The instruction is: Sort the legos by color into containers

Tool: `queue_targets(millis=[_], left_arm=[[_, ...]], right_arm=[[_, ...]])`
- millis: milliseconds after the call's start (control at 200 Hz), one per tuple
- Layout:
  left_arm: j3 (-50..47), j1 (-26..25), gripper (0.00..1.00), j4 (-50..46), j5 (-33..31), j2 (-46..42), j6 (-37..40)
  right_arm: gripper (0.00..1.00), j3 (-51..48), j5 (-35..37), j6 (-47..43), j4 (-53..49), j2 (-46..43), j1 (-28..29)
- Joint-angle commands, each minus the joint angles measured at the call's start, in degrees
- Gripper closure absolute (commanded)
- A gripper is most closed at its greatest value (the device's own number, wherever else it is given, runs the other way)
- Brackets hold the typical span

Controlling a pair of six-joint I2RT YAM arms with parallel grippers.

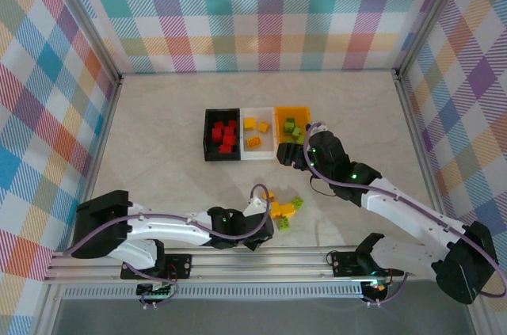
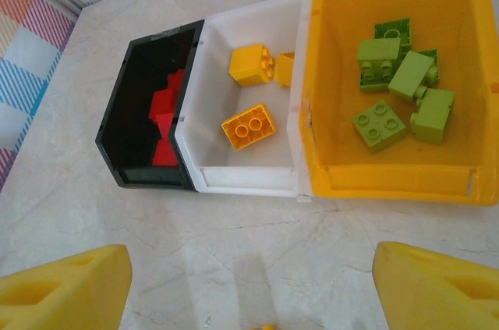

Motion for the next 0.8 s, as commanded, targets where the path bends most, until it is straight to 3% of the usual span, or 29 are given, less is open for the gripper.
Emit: queue_targets(millis=[0,70,185,280,370,535,800], left_arm=[[0.5,4.5,0.53,-5.1,-3.4,-7.3,2.1],[1.3,9.6,0.54,-6.5,-3.3,-12.8,4.1],[4.3,23.5,0.54,-5.9,0.4,-17.8,7.4],[8.5,34.3,0.54,-3.6,4.7,-15.3,9.5],[13.9,40.8,0.56,-1.7,6.8,-8.4,10.8],[24.2,47.0,0.59,-0.1,6.6,5.5,11.3],[38.1,51.2,0.56,-1.9,3.9,20.3,11.0]], right_arm=[[0.19,-1.4,0.9,1.2,-0.5,-1.9,-0.3],[0.19,-1.9,1.1,1.5,-0.9,-2.3,-0.3],[0.19,-3.0,1.3,2.1,-0.8,-2.4,-0.4],[0.19,-3.8,1.1,2.6,-0.8,-2.2,-0.4],[0.19,-4.3,0.9,2.9,-0.8,-2.1,-0.4],[0.19,-5.0,-0.1,3.3,-1.1,-1.9,-0.4],[0.19,-5.9,-0.1,3.1,-2.7,-3.3,-0.4]])
